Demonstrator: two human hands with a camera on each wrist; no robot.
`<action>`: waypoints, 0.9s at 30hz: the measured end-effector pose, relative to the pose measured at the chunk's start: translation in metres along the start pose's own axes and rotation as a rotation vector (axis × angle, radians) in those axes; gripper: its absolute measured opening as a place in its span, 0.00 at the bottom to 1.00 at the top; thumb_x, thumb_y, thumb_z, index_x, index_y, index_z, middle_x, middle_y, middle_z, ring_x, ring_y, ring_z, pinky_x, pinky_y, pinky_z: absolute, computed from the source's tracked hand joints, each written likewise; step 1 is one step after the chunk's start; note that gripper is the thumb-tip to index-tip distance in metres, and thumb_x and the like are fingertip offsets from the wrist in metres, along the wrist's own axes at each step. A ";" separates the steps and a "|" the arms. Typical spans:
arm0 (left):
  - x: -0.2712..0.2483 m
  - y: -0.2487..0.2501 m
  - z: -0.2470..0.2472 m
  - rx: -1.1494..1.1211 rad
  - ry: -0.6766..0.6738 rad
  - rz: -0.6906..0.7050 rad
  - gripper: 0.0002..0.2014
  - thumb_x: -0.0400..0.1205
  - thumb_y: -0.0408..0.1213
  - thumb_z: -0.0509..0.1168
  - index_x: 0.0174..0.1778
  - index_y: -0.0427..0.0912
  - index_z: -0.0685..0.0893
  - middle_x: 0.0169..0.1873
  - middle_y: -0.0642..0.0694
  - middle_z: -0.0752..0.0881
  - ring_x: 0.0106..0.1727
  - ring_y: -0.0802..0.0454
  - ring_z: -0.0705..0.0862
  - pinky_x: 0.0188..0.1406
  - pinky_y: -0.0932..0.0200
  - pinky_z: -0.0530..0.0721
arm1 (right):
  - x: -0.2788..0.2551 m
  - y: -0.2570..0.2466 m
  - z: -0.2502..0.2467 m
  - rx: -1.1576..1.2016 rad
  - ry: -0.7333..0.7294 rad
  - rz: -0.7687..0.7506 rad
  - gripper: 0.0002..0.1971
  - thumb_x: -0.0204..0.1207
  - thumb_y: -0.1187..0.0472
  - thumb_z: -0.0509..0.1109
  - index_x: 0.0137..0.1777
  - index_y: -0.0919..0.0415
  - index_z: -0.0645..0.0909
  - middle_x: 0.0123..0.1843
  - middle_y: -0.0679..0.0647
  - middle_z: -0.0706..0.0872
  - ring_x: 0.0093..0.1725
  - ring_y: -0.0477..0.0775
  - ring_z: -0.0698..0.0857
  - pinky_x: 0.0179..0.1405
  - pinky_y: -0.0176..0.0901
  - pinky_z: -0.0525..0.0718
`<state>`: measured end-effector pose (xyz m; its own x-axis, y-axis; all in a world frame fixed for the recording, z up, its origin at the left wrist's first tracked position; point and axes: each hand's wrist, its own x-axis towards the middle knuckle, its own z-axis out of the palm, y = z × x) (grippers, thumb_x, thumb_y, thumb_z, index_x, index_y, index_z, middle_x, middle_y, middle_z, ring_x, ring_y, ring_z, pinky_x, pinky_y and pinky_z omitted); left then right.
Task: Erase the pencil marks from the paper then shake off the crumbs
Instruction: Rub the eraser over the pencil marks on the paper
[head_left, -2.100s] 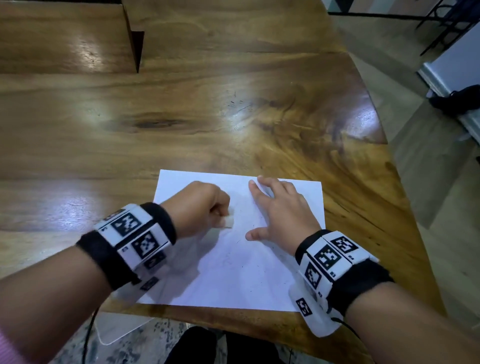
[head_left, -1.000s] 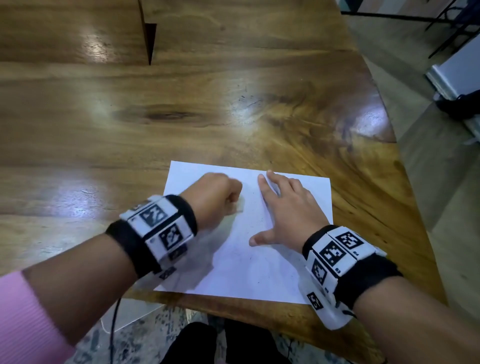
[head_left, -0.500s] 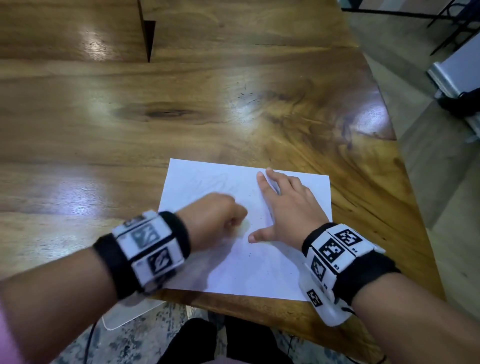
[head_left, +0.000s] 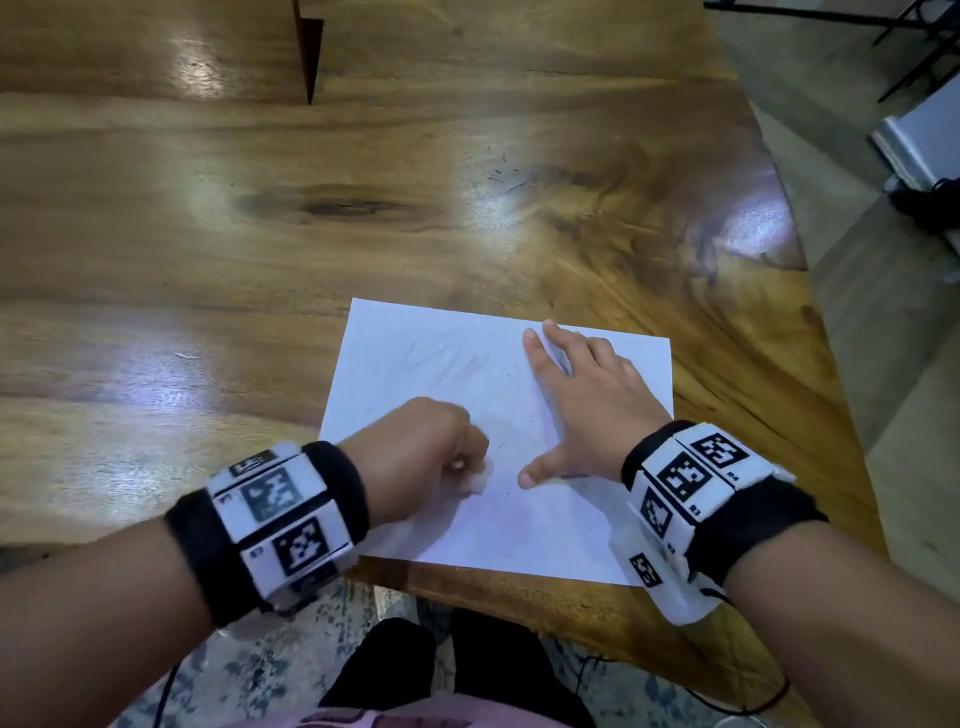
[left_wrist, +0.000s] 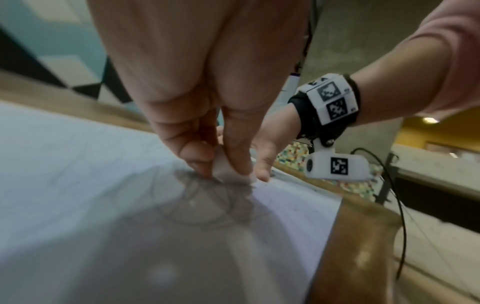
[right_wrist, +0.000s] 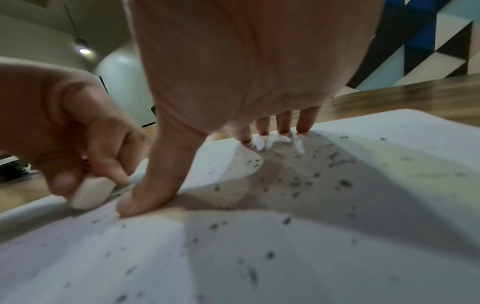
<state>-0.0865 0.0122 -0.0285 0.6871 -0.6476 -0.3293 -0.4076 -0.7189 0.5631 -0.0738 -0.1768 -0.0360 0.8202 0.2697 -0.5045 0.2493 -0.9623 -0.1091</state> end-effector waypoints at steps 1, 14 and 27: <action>0.002 -0.002 -0.001 -0.013 -0.001 -0.010 0.02 0.73 0.36 0.70 0.35 0.44 0.88 0.32 0.48 0.80 0.37 0.50 0.79 0.36 0.64 0.68 | 0.000 0.000 0.000 -0.001 0.001 -0.001 0.69 0.54 0.29 0.76 0.83 0.52 0.32 0.84 0.49 0.35 0.81 0.55 0.43 0.78 0.50 0.52; -0.006 0.001 0.003 -0.032 -0.069 0.029 0.04 0.73 0.32 0.68 0.36 0.44 0.88 0.35 0.49 0.80 0.38 0.54 0.79 0.37 0.65 0.69 | -0.001 0.001 0.001 0.015 0.008 -0.004 0.69 0.54 0.29 0.76 0.83 0.52 0.33 0.85 0.50 0.36 0.82 0.55 0.44 0.79 0.49 0.51; 0.010 0.006 0.002 -0.054 0.014 0.036 0.05 0.74 0.33 0.68 0.43 0.41 0.89 0.39 0.47 0.81 0.44 0.47 0.82 0.42 0.63 0.74 | 0.000 0.001 0.002 0.027 0.009 -0.002 0.68 0.55 0.30 0.76 0.83 0.51 0.32 0.84 0.48 0.34 0.82 0.54 0.43 0.79 0.50 0.50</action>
<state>-0.0829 0.0006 -0.0302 0.6810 -0.6690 -0.2978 -0.3994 -0.6802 0.6146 -0.0747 -0.1779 -0.0376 0.8244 0.2722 -0.4962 0.2372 -0.9622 -0.1337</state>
